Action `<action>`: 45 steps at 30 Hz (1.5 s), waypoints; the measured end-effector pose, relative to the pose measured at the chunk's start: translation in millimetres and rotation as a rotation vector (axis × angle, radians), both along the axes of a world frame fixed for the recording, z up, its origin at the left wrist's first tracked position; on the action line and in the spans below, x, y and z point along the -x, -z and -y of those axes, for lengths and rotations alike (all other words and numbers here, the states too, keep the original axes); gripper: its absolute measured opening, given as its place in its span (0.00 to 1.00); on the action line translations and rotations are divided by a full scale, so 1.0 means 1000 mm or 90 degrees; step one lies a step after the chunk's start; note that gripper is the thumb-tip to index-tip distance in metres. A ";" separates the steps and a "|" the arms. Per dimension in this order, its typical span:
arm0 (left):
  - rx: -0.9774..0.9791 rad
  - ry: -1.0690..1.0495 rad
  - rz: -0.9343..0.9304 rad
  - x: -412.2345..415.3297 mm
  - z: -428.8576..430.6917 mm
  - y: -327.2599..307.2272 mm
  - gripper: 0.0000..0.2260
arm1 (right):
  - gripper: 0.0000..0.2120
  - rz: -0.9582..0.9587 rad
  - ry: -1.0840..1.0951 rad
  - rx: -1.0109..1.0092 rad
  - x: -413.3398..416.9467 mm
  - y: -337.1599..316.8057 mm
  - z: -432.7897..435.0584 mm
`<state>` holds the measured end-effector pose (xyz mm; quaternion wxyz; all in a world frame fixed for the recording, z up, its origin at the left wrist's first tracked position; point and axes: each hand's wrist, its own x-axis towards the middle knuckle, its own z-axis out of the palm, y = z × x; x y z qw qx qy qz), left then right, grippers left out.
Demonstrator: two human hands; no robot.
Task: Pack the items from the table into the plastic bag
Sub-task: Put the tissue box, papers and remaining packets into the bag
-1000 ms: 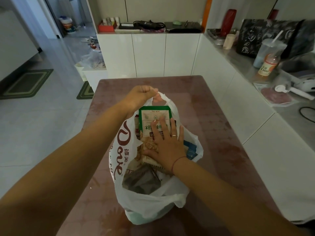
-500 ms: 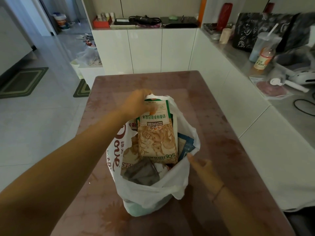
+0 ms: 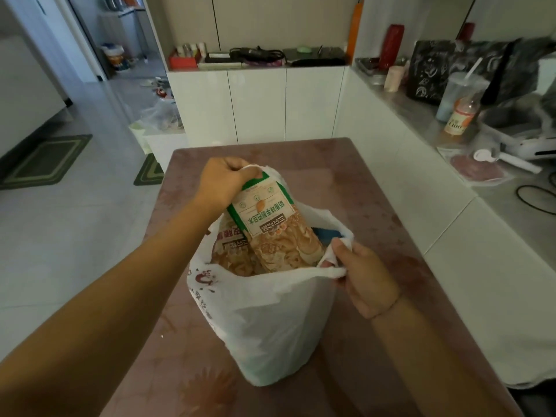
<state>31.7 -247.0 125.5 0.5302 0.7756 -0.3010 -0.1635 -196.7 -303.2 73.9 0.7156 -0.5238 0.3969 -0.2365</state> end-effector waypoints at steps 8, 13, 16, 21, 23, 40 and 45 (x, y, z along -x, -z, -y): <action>0.057 -0.124 -0.135 0.000 -0.053 -0.028 0.11 | 0.13 0.027 -0.033 0.044 -0.035 -0.042 0.071; 0.144 -0.074 -0.252 0.009 -0.080 -0.026 0.10 | 0.14 0.017 -0.074 0.043 -0.050 -0.063 0.088; 0.160 -0.043 -0.272 0.015 -0.087 -0.015 0.12 | 0.17 -0.003 -0.090 0.104 -0.053 -0.064 0.078; 0.140 -0.052 -0.276 0.019 -0.083 -0.002 0.15 | 0.06 0.007 -0.166 0.076 -0.041 -0.054 0.038; 0.121 -0.055 -0.268 0.019 -0.080 0.000 0.16 | 0.09 -0.069 -0.162 0.107 -0.032 -0.048 0.026; 0.115 0.013 -0.171 0.038 -0.059 -0.012 0.13 | 0.13 -0.013 -0.005 0.329 -0.031 -0.072 0.055; 0.014 0.080 0.135 0.036 -0.053 0.035 0.08 | 0.08 -0.145 -0.010 0.572 -0.028 -0.044 0.050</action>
